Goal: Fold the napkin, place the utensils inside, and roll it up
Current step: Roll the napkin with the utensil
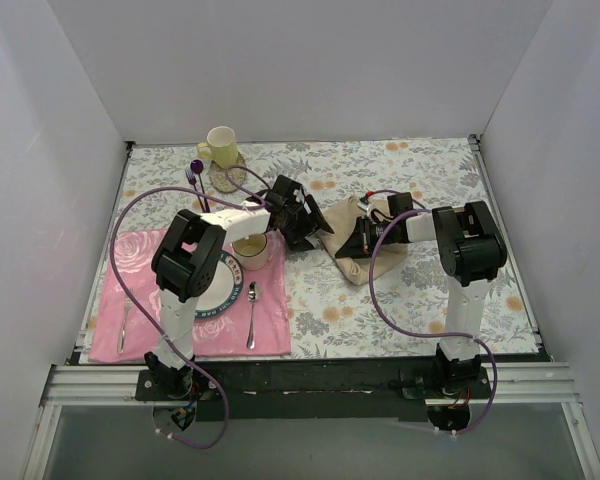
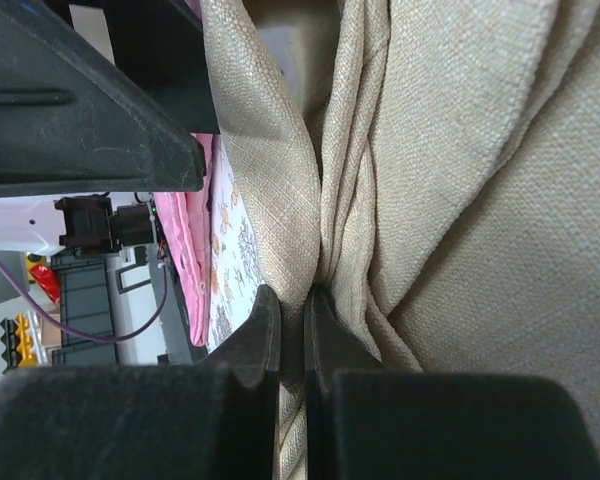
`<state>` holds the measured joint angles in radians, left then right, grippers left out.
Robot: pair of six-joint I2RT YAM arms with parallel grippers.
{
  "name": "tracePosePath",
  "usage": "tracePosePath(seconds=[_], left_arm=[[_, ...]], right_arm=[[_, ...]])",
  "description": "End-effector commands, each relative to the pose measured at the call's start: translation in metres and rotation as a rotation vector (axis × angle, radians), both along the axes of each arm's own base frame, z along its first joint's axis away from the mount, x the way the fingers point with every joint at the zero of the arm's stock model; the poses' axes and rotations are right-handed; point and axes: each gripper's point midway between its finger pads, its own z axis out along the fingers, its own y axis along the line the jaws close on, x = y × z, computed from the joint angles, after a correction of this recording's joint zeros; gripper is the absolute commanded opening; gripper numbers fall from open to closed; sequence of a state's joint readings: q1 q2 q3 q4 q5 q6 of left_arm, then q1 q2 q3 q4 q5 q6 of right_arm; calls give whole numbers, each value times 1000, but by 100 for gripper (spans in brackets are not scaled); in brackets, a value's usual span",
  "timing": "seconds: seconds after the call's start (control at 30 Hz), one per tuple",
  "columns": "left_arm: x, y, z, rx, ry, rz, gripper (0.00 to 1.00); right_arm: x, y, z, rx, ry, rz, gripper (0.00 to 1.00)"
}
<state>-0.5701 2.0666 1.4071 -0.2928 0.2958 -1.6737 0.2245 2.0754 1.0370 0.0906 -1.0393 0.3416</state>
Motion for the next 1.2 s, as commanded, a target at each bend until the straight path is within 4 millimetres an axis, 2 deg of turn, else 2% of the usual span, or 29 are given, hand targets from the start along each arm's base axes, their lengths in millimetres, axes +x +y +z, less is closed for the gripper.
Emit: tracePosePath(seconds=[0.0, 0.13, 0.23, 0.33, 0.4, 0.43, 0.5, 0.53, 0.57, 0.63, 0.7, 0.73, 0.8, 0.83, 0.9, 0.93, 1.0, 1.03, 1.1, 1.17], left_arm=[[10, -4, -6, 16, 33, 88, 69], [13, -2, -23, 62, 37, 124, 59], [11, 0, -38, 108, 41, 139, 47], [9, 9, -55, 190, 30, 162, 40], [17, 21, -62, 272, -25, 179, 36], [21, 20, -65, 294, -40, 175, 32], [28, 27, -68, 350, -68, 164, 21], [29, 28, -69, 369, -72, 161, 7], [33, 28, -68, 374, -79, 159, 5], [34, 27, -67, 378, -83, 148, 2], [34, 25, -61, 370, -89, 147, 0], [33, 23, -59, 364, -85, 140, 0], [31, 21, -56, 356, -75, 131, 0], [29, 19, -55, 346, -62, 124, 0], [27, 17, -51, 334, -44, 125, 0], [26, 16, -51, 330, -38, 120, 0], [22, 14, -49, 320, -21, 114, 0], [22, 12, -46, 311, -20, 115, 0], [20, 10, -45, 303, -8, 105, 0], [19, 9, -42, 299, -3, 103, 0]], right_arm=[[-19, -8, -39, -119, 125, -33, 1], [-16, -8, -38, -117, 119, -40, 1], [-14, -7, -37, -110, 118, -41, 1], [-12, -7, -35, -110, 108, -40, 1], [-12, -9, -34, -130, 106, -29, 1], [-11, -11, -36, -155, 100, -32, 1], [-8, -12, -33, -173, 58, -18, 1], [-9, -15, -31, -198, 59, -19, 1], [-8, -16, -31, -210, 51, -16, 1], [-3, -17, -25, -247, -3, -5, 4], [-6, -16, -22, -289, -30, 19, 9], [3, -17, -15, -330, -82, 10, 15], [-2, -14, -9, -392, -111, 40, 21], [6, -17, 0, -447, -169, 27, 27], [2, -14, 9, -509, -219, 34, 33], [9, -19, 21, -564, -282, 1, 39], [5, -15, 30, -609, -336, -7, 43], [10, -19, 41, -652, -392, -43, 46], [2, -15, 44, -693, -442, -51, 49], [6, -15, 51, -730, -506, -87, 52]])
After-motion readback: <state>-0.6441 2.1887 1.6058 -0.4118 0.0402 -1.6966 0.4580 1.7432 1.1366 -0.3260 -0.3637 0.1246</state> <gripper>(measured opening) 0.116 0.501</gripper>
